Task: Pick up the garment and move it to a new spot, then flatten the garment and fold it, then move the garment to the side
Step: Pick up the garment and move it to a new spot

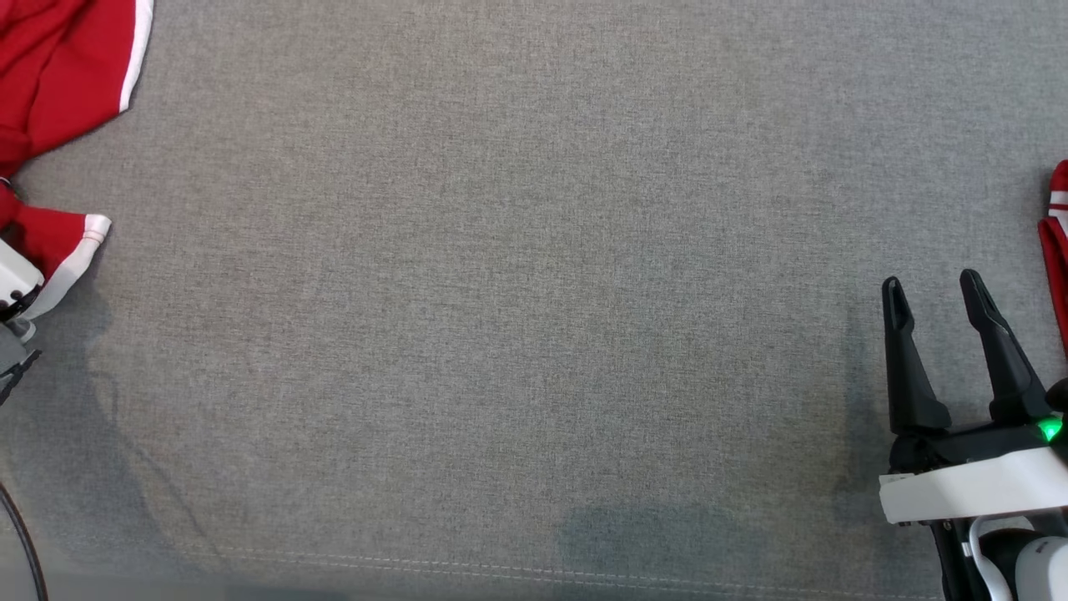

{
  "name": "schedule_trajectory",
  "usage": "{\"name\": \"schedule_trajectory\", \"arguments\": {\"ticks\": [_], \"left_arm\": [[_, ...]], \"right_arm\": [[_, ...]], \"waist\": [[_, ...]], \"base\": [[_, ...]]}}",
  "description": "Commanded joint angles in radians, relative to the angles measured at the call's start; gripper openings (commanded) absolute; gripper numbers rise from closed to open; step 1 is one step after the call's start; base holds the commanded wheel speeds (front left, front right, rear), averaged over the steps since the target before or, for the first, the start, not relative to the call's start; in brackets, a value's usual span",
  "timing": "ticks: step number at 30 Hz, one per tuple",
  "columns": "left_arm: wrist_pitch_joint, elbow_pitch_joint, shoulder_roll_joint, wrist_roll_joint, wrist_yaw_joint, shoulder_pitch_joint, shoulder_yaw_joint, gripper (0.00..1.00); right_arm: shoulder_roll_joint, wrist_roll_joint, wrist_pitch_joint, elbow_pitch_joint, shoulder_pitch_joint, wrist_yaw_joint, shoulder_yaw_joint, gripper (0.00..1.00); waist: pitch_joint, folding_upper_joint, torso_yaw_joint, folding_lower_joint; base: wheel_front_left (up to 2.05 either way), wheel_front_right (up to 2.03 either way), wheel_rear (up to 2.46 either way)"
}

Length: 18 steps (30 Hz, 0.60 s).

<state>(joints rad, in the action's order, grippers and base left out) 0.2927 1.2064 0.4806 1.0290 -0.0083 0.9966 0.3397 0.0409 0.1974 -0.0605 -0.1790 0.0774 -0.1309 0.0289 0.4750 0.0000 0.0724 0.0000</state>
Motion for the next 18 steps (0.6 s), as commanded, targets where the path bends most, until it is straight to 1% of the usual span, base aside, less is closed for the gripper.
{"name": "schedule_trajectory", "arguments": {"ticks": [1,3,4,11,16,18], "left_arm": [[-0.03,-0.007,0.063,-0.015,-0.008,0.03,-0.016,0.0],[-0.1,-0.015,0.067,-0.02,-0.022,0.04,-0.021,0.0],[-0.117,-0.014,0.066,-0.028,-0.028,0.042,-0.015,0.0],[-0.324,-0.044,0.072,-0.086,-0.037,0.068,0.01,0.0],[-0.474,-0.088,0.049,-0.085,-0.05,0.058,-0.006,0.0],[-0.515,-0.112,0.035,-0.09,-0.046,0.038,-0.009,0.0]], "right_arm": [[0.01,0.0,-0.001,-0.028,0.01,0.0,-0.014,1.0],[0.01,0.001,-0.003,-0.027,0.006,0.0,-0.008,1.0],[0.01,0.002,-0.002,-0.027,0.004,0.0,-0.004,1.0],[0.009,0.006,-0.003,-0.027,-0.009,0.0,0.007,1.0],[0.009,0.02,-0.009,-0.021,-0.028,0.0,0.025,1.0],[0.009,0.026,-0.012,-0.015,-0.037,0.0,0.029,1.0]], "waist": [[-0.008,0.0,0.005,0.0],[-0.017,0.0,0.013,0.0],[-0.023,0.0,0.017,0.0],[-0.073,0.0,0.043,0.0],[-0.12,0.0,0.057,0.0],[-0.139,0.0,0.059,0.0]], "base": [[0.0,0.0,0.0],[0.0,0.0,0.0],[0.0,0.0,0.0],[0.0,0.0,0.0],[0.0,0.0,0.0],[0.0,0.0,0.0]]}}
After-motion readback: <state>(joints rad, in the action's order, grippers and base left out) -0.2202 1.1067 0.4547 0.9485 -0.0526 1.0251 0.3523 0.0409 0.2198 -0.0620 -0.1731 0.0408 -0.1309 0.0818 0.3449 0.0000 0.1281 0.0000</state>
